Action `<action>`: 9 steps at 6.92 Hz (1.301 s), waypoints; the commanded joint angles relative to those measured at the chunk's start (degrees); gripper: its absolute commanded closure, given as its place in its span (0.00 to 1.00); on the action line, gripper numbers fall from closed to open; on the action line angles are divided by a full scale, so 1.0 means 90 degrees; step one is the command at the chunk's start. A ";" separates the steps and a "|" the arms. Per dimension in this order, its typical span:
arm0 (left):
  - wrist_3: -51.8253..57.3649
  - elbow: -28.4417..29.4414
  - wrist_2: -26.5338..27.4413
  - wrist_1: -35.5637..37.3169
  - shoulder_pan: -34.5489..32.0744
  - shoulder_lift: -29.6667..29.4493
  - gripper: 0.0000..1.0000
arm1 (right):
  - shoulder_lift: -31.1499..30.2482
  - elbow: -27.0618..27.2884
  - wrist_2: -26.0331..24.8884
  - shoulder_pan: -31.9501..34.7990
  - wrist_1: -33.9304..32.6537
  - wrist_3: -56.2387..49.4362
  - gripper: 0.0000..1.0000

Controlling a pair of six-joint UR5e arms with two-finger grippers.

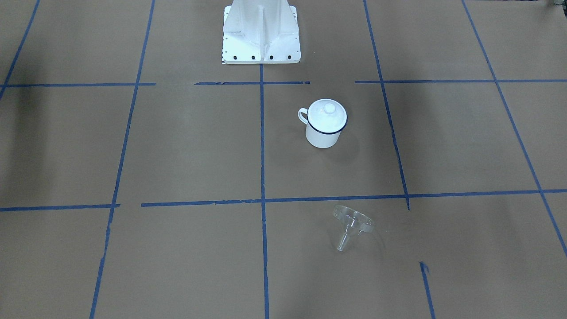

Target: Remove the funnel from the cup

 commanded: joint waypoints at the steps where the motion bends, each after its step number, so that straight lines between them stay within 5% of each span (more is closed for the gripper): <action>1: 0.0010 0.0157 -0.0027 -0.0251 -0.0003 0.0044 0.00 | 0.0000 0.0000 0.0000 0.0000 0.0000 -0.0003 0.00; 9: -0.0019 0.0519 -0.0007 -0.0566 0.0017 0.0015 0.00 | 0.0000 0.0000 0.0000 0.0000 0.0000 -0.0002 0.00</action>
